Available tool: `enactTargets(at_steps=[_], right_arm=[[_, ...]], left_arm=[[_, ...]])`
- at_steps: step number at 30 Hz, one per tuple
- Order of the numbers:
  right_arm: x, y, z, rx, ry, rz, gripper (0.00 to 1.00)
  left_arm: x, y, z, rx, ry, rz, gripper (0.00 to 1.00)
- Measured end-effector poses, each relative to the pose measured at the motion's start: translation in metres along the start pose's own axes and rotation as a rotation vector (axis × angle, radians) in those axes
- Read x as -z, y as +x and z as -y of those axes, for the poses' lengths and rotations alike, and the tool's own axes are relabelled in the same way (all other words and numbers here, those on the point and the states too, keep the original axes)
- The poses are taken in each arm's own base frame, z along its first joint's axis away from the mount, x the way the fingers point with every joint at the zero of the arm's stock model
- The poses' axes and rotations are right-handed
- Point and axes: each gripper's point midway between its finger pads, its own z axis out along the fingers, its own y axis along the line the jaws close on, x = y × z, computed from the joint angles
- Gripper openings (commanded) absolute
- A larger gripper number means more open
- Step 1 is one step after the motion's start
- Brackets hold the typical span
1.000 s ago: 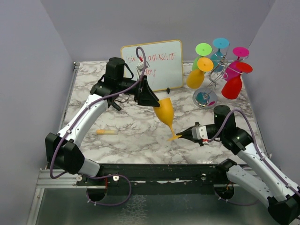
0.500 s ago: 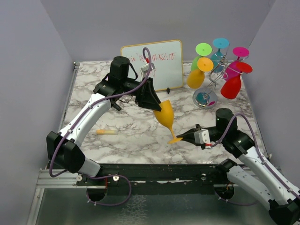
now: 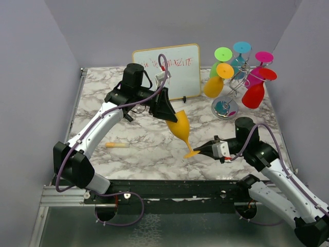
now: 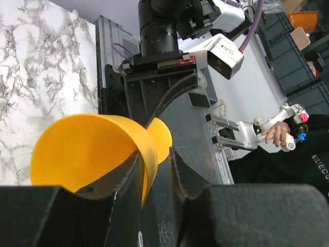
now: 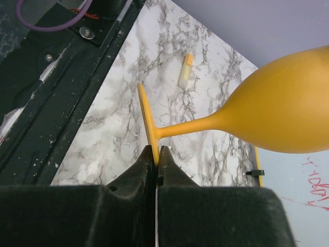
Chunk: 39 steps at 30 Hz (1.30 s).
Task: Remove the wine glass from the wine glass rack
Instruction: Place the wine glass at the center of the board.
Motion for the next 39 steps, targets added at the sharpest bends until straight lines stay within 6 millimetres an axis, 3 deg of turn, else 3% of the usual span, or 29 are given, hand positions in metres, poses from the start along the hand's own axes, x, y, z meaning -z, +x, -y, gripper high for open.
enactTargets(at_steps=[10, 16, 21, 24, 27, 28, 35, 39], right_arm=[[0.0, 0.003, -0.002, -0.002, -0.008, -0.006, 0.01], [-0.001, 0.005, -0.003, -0.011, -0.013, -0.012, 0.01], [-0.002, 0.006, -0.003, -0.006, -0.015, -0.014, 0.01], [-0.001, 0.006, -0.003, -0.004, -0.012, -0.016, 0.08], [-0.001, 0.007, -0.001, -0.003, -0.004, -0.025, 0.29], [0.0, 0.009, 0.001, -0.002, 0.009, -0.039, 0.32], [0.008, 0.008, 0.013, 0.015, 0.057, -0.1, 0.4], [0.011, 0.005, 0.018, 0.025, 0.068, -0.118, 0.52]], left_arm=[[0.0, 0.005, 0.001, 0.01, 0.016, -0.008, 0.24], [0.0, 0.013, 0.001, 0.018, 0.021, -0.012, 0.01], [0.0, 0.014, 0.003, 0.015, 0.027, -0.014, 0.0], [0.0, 0.014, 0.003, 0.012, 0.027, -0.014, 0.0], [0.001, 0.014, 0.006, -0.007, 0.022, -0.011, 0.0], [0.001, 0.014, 0.007, -0.015, 0.02, -0.01, 0.0], [0.002, 0.013, 0.037, -0.114, 0.021, -0.003, 0.0], [0.002, 0.009, 0.031, -0.12, -0.034, 0.006, 0.0]])
